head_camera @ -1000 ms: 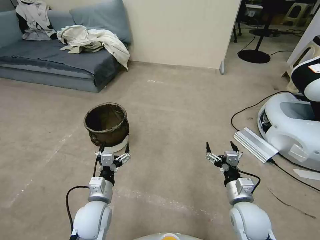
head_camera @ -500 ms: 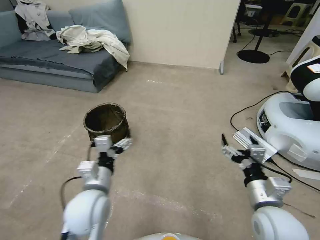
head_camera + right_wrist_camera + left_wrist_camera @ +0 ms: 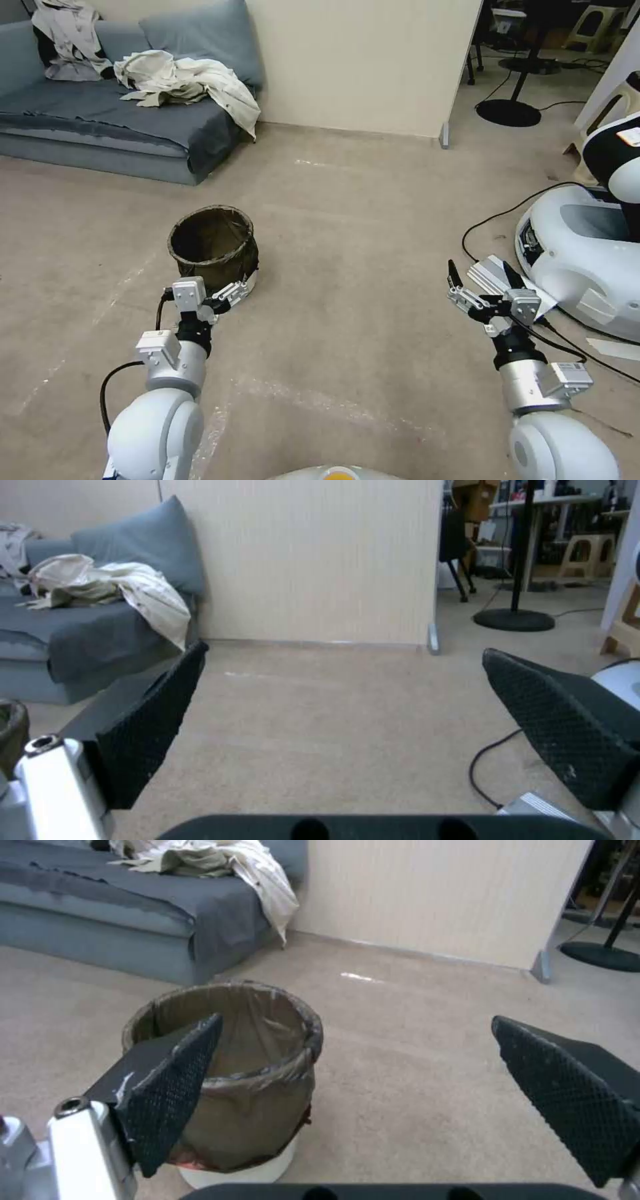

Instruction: Pick up the trash can from the floor.

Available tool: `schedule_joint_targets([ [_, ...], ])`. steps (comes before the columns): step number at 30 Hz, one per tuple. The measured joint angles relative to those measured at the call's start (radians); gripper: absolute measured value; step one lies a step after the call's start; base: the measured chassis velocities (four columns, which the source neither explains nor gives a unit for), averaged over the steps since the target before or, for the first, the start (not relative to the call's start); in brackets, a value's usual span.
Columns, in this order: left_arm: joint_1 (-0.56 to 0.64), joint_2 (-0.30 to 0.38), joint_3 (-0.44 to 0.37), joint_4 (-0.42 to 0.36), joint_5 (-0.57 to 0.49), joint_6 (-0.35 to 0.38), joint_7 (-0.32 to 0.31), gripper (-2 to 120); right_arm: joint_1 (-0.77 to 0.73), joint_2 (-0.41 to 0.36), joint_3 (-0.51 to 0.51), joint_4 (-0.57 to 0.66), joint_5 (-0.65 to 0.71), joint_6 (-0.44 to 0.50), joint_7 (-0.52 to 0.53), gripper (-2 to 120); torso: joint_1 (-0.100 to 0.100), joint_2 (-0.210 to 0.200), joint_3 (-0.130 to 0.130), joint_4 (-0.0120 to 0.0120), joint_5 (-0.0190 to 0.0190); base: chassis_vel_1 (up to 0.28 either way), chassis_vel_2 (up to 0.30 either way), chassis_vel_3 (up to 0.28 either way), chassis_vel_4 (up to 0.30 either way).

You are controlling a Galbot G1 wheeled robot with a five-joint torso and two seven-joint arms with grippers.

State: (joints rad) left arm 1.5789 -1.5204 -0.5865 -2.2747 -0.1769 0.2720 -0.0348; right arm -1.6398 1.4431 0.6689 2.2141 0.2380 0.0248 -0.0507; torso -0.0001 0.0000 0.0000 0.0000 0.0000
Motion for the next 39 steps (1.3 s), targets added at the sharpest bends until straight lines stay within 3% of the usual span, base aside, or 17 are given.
schedule_joint_targets([
  [39, 0.027, -0.031, 0.003, 0.004, 0.03, -0.05, -0.031, 100, 0.023, -0.013, -0.026, -0.041, 0.015, 0.043, -0.013, 100, 0.0, 0.0, 0.0, -0.0002, 0.0, 0.036, 0.039, 0.038, 0.039],
])
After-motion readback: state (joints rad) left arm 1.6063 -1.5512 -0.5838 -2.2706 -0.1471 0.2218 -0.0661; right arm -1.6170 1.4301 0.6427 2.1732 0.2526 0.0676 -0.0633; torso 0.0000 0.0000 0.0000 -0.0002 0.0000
